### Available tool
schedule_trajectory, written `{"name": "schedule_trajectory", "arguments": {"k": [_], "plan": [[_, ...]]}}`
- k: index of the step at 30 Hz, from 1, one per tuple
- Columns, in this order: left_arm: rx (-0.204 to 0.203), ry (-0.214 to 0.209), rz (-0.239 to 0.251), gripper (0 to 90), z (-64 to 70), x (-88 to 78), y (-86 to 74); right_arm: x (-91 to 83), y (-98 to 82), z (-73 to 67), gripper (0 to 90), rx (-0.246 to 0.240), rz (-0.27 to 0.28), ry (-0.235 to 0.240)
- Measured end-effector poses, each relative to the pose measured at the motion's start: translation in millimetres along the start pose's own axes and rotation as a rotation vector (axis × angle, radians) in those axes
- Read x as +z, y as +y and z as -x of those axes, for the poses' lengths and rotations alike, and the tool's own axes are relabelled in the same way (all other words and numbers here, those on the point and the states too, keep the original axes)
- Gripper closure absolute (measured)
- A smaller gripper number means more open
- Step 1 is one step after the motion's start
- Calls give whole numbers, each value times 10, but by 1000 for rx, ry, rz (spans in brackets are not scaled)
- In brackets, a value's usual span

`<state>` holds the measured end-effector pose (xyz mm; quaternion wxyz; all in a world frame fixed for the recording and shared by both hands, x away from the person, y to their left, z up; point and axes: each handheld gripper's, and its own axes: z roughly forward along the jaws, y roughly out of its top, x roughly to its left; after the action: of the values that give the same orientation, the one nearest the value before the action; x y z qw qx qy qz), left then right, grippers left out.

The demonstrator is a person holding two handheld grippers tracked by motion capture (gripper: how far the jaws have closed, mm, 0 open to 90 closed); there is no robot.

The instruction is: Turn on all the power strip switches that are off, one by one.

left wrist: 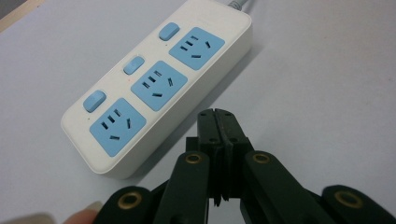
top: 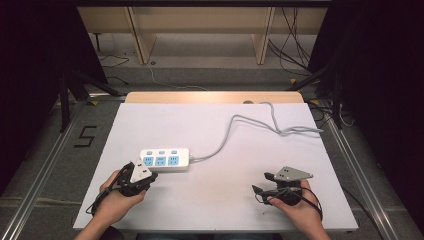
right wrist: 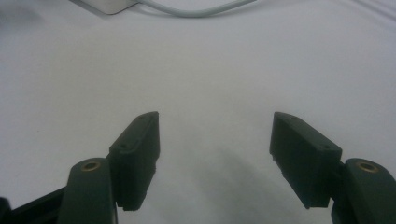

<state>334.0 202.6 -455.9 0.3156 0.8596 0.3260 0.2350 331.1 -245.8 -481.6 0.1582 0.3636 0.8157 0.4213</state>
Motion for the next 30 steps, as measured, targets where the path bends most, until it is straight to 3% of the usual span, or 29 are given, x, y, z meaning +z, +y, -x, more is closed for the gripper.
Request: {"name": "schedule_trajectory", "arguments": {"k": [9, 30], "plan": [[-1, 9, 14, 891, -11, 12, 47, -2, 1, -2, 343, 0, 1, -1], [-28, 4, -8, 892, -17, 103, 221, -2, 3, -9, 343, 2, 3, -2]]}}
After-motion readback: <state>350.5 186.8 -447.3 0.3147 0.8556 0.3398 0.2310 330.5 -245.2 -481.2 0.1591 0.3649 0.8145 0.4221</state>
